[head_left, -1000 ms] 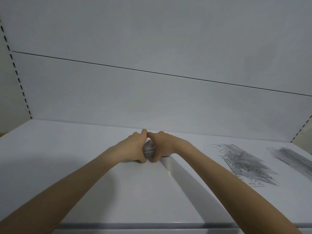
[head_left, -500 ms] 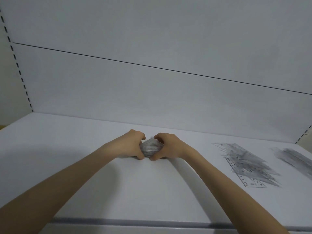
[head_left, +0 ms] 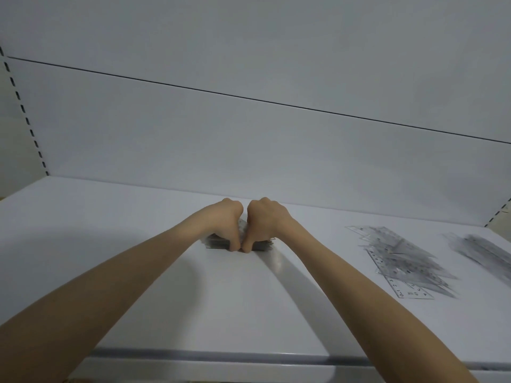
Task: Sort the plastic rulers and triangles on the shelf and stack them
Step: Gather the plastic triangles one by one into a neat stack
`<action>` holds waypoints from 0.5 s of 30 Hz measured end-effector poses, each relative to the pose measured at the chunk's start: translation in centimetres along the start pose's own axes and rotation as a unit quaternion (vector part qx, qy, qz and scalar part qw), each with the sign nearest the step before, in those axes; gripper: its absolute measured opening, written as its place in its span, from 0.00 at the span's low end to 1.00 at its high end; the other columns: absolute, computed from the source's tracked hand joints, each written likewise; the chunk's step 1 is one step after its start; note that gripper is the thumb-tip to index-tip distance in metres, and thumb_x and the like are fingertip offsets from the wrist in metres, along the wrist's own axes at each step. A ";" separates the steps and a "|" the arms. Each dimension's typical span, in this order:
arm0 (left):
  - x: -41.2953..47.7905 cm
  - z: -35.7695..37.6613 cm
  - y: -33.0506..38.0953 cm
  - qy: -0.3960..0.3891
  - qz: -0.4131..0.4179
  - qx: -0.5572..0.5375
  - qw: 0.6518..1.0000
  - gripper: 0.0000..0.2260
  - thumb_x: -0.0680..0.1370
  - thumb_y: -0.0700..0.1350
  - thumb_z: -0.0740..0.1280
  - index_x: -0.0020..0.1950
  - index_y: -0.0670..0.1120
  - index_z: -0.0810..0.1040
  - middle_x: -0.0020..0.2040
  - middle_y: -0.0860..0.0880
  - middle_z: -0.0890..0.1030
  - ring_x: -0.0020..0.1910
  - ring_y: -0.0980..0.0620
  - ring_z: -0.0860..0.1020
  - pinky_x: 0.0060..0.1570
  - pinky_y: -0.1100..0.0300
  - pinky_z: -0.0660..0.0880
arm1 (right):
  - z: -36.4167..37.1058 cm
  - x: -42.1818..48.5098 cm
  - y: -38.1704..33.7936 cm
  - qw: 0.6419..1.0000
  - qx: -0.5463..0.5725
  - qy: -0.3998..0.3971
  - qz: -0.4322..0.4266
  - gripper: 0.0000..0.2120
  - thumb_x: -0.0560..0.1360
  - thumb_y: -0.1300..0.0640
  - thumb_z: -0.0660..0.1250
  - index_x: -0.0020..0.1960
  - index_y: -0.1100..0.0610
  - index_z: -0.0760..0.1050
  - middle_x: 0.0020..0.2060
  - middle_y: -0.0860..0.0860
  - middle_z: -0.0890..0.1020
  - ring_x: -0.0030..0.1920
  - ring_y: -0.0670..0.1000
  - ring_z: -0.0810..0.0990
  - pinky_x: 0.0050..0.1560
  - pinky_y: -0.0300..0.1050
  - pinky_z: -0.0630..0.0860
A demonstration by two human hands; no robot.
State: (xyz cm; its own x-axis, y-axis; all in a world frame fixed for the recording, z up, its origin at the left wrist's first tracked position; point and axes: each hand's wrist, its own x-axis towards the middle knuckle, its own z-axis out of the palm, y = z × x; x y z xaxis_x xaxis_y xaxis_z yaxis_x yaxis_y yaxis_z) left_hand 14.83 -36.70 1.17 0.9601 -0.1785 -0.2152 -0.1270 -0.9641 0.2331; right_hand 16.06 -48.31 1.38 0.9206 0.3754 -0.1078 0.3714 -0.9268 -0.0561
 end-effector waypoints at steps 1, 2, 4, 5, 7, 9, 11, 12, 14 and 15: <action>0.0 -0.1 0.0 -0.002 0.001 0.004 1.000 0.18 0.62 0.41 0.76 0.29 0.44 0.65 0.28 0.50 0.66 0.25 0.52 0.65 0.26 0.63 0.60 | 0.0 0.0 0.1 1.000 0.004 0.000 -0.001 0.22 0.58 0.51 0.78 0.28 0.57 0.64 0.25 0.50 0.68 0.26 0.50 0.67 0.27 0.39 0.62; 0.0 -0.2 0.0 -0.004 0.004 0.010 1.000 0.18 0.62 0.42 0.77 0.30 0.44 0.65 0.29 0.50 0.66 0.26 0.52 0.65 0.26 0.63 0.60 | 0.1 0.0 0.2 1.000 0.009 0.000 0.000 0.22 0.58 0.50 0.78 0.28 0.57 0.65 0.25 0.50 0.68 0.27 0.50 0.67 0.27 0.39 0.62; -0.1 -0.6 0.2 -0.012 0.008 0.024 1.000 0.19 0.63 0.43 0.78 0.31 0.44 0.66 0.30 0.50 0.66 0.26 0.52 0.66 0.26 0.62 0.62 | 0.2 -0.1 0.4 1.000 0.015 -0.005 0.001 0.22 0.58 0.49 0.78 0.29 0.57 0.66 0.25 0.49 0.68 0.27 0.49 0.67 0.27 0.39 0.62; -0.1 -0.7 0.3 -0.016 0.009 0.029 0.999 0.19 0.63 0.43 0.78 0.31 0.44 0.66 0.30 0.50 0.67 0.26 0.52 0.66 0.26 0.62 0.62 | 0.1 -0.1 0.5 1.000 0.015 -0.010 0.000 0.22 0.59 0.49 0.78 0.29 0.57 0.66 0.25 0.49 0.68 0.27 0.49 0.67 0.27 0.39 0.63; -0.1 -0.9 0.6 -0.021 0.010 0.037 0.999 0.19 0.63 0.44 0.78 0.30 0.44 0.66 0.29 0.50 0.67 0.26 0.53 0.66 0.26 0.62 0.63 | -0.2 -0.1 0.3 1.000 0.010 -0.019 -0.003 0.22 0.59 0.50 0.78 0.29 0.57 0.66 0.26 0.49 0.68 0.27 0.50 0.67 0.27 0.39 0.63; 0.0 -0.9 0.7 -0.022 0.010 0.043 0.999 0.19 0.63 0.44 0.79 0.30 0.44 0.67 0.29 0.50 0.67 0.26 0.53 0.67 0.26 0.63 0.63 | -0.5 0.0 0.2 1.000 0.006 -0.028 -0.005 0.22 0.59 0.50 0.78 0.29 0.57 0.66 0.26 0.50 0.69 0.28 0.49 0.68 0.27 0.40 0.64; 0.0 -0.9 0.6 -0.017 0.011 0.045 0.999 0.20 0.63 0.45 0.79 0.32 0.45 0.67 0.32 0.50 0.68 0.27 0.53 0.67 0.25 0.62 0.64 | -0.5 0.0 0.2 0.999 0.007 -0.033 -0.006 0.22 0.60 0.49 0.79 0.30 0.57 0.65 0.27 0.49 0.69 0.28 0.49 0.69 0.28 0.40 0.64; -0.1 -0.8 0.5 -0.014 0.013 0.046 0.999 0.20 0.64 0.45 0.79 0.34 0.45 0.66 0.33 0.50 0.68 0.28 0.54 0.67 0.25 0.62 0.64 | -0.4 0.0 0.3 0.999 0.008 -0.034 -0.006 0.22 0.60 0.49 0.79 0.31 0.57 0.65 0.28 0.49 0.69 0.29 0.49 0.69 0.28 0.40 0.64; -0.2 -0.7 0.2 -0.011 0.016 0.048 0.999 0.22 0.64 0.46 0.79 0.36 0.46 0.64 0.36 0.51 0.68 0.30 0.53 0.69 0.26 0.62 0.64 | -0.3 -0.1 0.6 0.999 0.016 -0.034 -0.003 0.23 0.60 0.48 0.79 0.31 0.57 0.65 0.28 0.49 0.69 0.29 0.49 0.68 0.28 0.39 0.64; -0.3 -0.7 0.1 -0.009 0.016 0.050 0.999 0.22 0.64 0.47 0.79 0.36 0.46 0.64 0.37 0.51 0.68 0.32 0.52 0.69 0.26 0.61 0.64 | -0.4 -0.2 0.8 0.999 0.022 -0.036 -0.001 0.23 0.60 0.47 0.79 0.31 0.57 0.66 0.28 0.49 0.69 0.29 0.49 0.68 0.28 0.39 0.64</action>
State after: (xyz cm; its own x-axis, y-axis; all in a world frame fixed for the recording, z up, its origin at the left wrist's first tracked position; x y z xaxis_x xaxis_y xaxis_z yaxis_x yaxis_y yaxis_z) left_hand 14.68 -36.59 1.94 0.9504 -0.2126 -0.2270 -0.1827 -0.9723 0.1455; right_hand 16.25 -49.12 1.70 0.9084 0.3784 -0.1780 0.3660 -0.9253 -0.0989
